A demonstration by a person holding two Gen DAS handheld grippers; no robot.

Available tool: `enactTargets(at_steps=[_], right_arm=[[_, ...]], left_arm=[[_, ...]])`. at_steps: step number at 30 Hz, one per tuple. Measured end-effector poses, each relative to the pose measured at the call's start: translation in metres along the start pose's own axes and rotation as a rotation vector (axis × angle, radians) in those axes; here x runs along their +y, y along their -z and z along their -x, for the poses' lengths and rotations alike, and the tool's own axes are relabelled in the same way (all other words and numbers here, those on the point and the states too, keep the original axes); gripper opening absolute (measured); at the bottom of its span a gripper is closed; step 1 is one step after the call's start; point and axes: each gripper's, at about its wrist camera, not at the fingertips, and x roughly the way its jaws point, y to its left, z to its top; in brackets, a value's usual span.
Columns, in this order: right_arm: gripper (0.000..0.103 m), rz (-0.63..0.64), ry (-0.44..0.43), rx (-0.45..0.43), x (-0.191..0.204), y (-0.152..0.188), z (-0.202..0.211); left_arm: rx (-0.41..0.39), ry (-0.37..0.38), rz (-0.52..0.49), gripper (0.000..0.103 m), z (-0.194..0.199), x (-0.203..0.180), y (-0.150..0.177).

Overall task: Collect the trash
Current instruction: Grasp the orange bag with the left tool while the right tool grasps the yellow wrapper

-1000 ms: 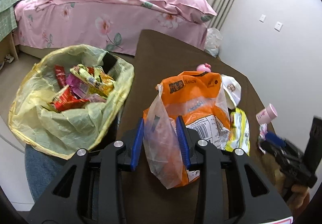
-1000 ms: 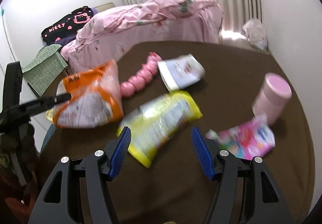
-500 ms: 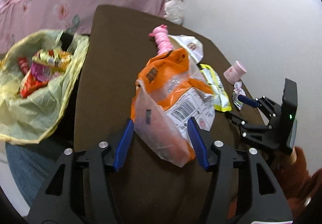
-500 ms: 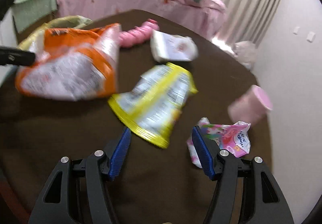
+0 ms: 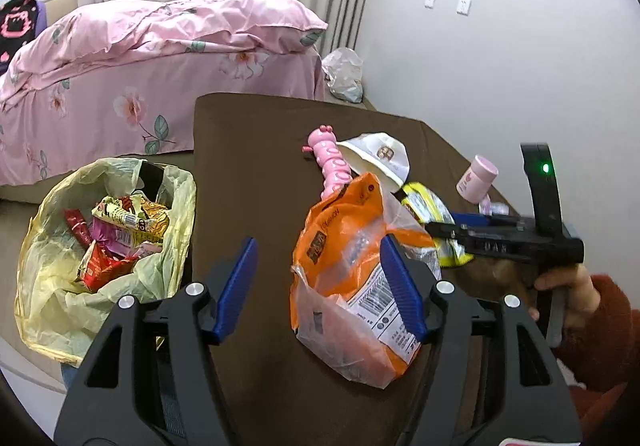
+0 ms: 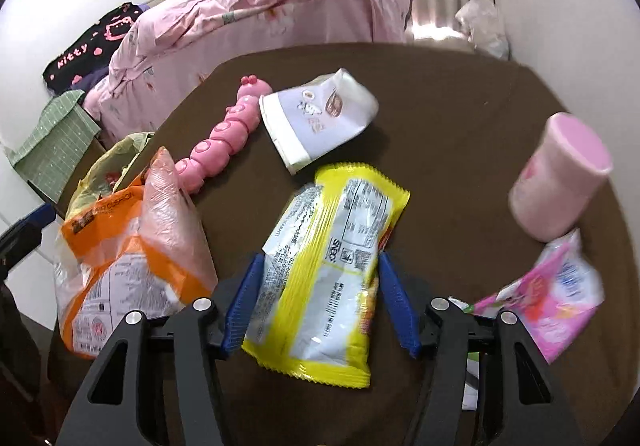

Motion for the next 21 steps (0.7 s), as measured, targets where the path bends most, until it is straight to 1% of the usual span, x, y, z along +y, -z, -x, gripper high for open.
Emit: enactTargets(at_steps=[2,6,9,10,12,14,16,17,18,21], right_arm=[[0.034,0.023,-0.032,0.009,0.002,0.002,0.003],[0.027,0.072,-0.019,-0.002,0.003,0.014,0.018],[0.026,0.092,-0.025,-0.024,0.000,0.027,0.037],[0.026,0.092,-0.026,-0.031,-0.002,0.029,0.042],[0.026,0.081,-0.038,-0.049,-0.008,0.035,0.054],[0.026,0.064,-0.043,-0.061,-0.014,0.039,0.061],[0.026,0.049,-0.041,-0.073,-0.020,0.042,0.067],[0.026,0.042,-0.039,-0.075,-0.022,0.043,0.068],[0.026,0.033,-0.037,-0.076,-0.024,0.044,0.069],[0.026,0.009,-0.043,-0.075,-0.029,0.046,0.069]], left_arm=[[0.006,0.004,-0.032,0.060,-0.002,-0.003,0.000],[0.025,-0.009,-0.042,0.060,-0.014,-0.004,-0.002],[0.029,0.016,-0.027,0.061,-0.019,-0.007,-0.005],[0.037,0.025,-0.032,0.068,-0.021,-0.008,-0.005],[0.083,0.046,-0.057,0.075,-0.031,-0.014,-0.002],[0.127,0.038,-0.067,0.075,-0.040,-0.018,0.004],[0.176,0.064,-0.070,0.075,-0.047,-0.022,0.010],[0.205,0.086,-0.082,0.075,-0.052,-0.027,0.014],[0.219,0.091,-0.098,0.075,-0.054,-0.031,0.018],[0.247,0.050,-0.148,0.075,-0.058,-0.043,0.022]])
